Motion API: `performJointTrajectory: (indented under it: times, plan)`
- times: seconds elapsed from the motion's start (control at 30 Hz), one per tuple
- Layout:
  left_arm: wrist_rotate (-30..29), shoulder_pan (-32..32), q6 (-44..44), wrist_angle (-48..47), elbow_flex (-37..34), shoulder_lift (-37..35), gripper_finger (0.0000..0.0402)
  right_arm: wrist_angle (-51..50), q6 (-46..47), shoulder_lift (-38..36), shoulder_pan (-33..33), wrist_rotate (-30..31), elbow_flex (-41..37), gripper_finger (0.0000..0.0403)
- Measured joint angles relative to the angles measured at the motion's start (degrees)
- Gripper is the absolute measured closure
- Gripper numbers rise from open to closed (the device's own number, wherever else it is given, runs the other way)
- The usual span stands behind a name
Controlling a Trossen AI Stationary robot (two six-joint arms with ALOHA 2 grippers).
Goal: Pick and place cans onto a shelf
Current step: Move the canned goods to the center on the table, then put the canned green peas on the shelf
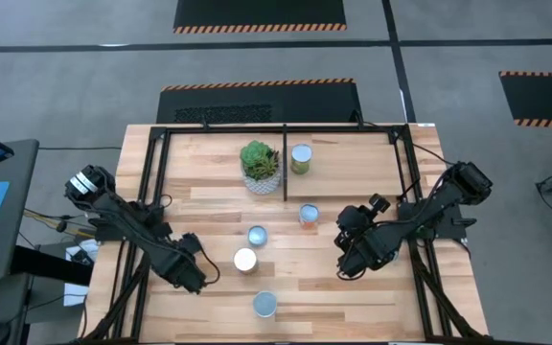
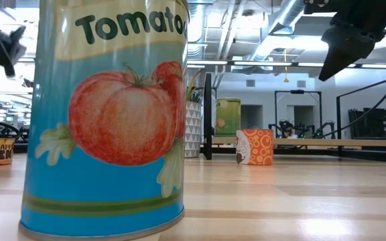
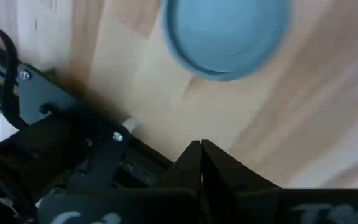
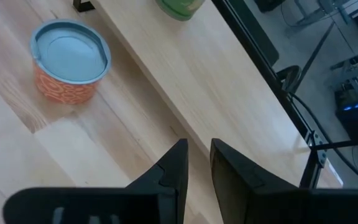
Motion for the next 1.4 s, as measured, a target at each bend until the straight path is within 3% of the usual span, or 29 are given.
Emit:
performJointTrajectory:
  times: [0.27, 0.4, 0.53, 0.8, 1.17, 1.4]
  plan:
    - [0.08, 3.41, 1.16, 7.93, -7.74, 0.02, 0.0401, 0.01, -0.55, 0.00, 0.02, -0.01, 0.00, 0.0310]
    - [-8.03, 7.96, 6.76, 16.60, -8.84, 0.04, 0.0401, -0.18, -0.97, 0.00, 0.01, -0.01, 0.00, 0.0310]
    - [-15.25, 11.79, 15.99, 24.19, -5.18, 0.04, 0.0401, -0.40, -0.96, 0.00, 0.02, -0.02, 0.00, 0.0310]
    - [-13.85, 12.11, 21.14, 20.98, -1.60, 0.04, 0.0401, -0.38, -0.93, 0.00, 0.84, -0.23, 0.00, 0.0310]
    - [-18.04, 18.18, 39.36, 42.08, -1.53, 0.04, 0.0401, -0.38, -0.90, 0.00, 1.27, -0.27, 0.00, 0.0310]
    - [-14.78, 24.13, 48.98, 53.91, -1.51, 0.04, 0.0401, -0.38, -0.93, 0.00, 1.27, -0.30, 0.00, 0.0310]
